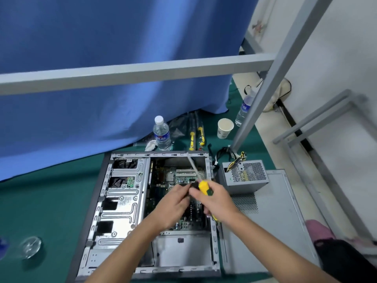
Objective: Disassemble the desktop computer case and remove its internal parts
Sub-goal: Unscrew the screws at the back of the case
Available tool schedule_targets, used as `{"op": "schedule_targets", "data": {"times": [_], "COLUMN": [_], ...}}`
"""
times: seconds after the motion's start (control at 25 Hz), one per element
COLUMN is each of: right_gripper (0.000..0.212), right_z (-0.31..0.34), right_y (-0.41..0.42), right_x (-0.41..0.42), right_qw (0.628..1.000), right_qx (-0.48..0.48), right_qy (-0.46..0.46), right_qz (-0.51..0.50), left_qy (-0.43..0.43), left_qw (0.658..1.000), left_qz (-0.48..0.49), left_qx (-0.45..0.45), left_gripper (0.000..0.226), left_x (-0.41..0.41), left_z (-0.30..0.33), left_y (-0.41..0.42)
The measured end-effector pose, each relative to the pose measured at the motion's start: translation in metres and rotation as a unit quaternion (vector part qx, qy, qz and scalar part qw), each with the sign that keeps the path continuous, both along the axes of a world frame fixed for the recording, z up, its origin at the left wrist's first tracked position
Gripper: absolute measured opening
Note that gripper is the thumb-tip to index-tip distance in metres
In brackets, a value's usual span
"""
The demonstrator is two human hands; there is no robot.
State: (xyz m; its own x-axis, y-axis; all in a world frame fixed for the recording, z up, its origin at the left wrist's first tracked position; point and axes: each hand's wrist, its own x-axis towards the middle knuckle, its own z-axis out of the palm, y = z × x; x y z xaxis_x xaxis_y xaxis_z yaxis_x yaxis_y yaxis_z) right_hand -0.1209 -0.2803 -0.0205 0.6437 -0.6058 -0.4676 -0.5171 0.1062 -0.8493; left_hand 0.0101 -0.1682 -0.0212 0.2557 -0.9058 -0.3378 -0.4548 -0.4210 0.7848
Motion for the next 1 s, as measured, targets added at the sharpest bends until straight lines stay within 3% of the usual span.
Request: {"op": "schedule_targets", "data": {"times": [0.08, 0.16, 0.4, 0.52, 0.64, 0.76, 1.0], "right_gripper": [0.032, 0.032, 0.023, 0.02, 0.022, 0.021, 0.02], "right_z": [0.005, 0.008, 0.013, 0.006, -0.01, -0.029, -0.045], "right_y": [0.003, 0.001, -0.021, -0.071, -0.119, -0.148, -0.158], "right_x": [0.004, 0.006, -0.005, -0.028, -0.05, -0.06, -0.066], "right_qw": [0.999, 0.995, 0.994, 0.979, 0.966, 0.964, 0.952], "right_qx": [0.031, 0.065, 0.062, 0.009, -0.015, -0.03, -0.054], "right_qy": [0.012, 0.002, -0.012, 0.01, 0.032, 0.075, 0.081], "right_qz": [-0.02, -0.069, -0.093, -0.204, -0.257, -0.252, -0.29], "left_qy": [-0.047, -0.052, 0.065, -0.086, -0.236, -0.249, -0.251], "left_qw": [0.998, 0.997, 0.997, 0.992, 0.944, 0.922, 0.922], "left_qz": [-0.044, -0.059, 0.049, 0.07, 0.091, 0.086, 0.073], "left_qx": [-0.001, 0.016, -0.004, 0.06, 0.213, 0.282, 0.286], "left_gripper": [0.038, 0.058, 0.085, 0.1, 0.114, 0.121, 0.124], "left_x": [-0.002, -0.001, 0.011, 0.038, 0.067, 0.081, 0.088], "left_z": [0.002, 0.003, 0.009, -0.003, -0.022, -0.036, -0.045], "left_y": [-0.004, -0.006, -0.018, -0.007, 0.011, 0.022, 0.023]}}
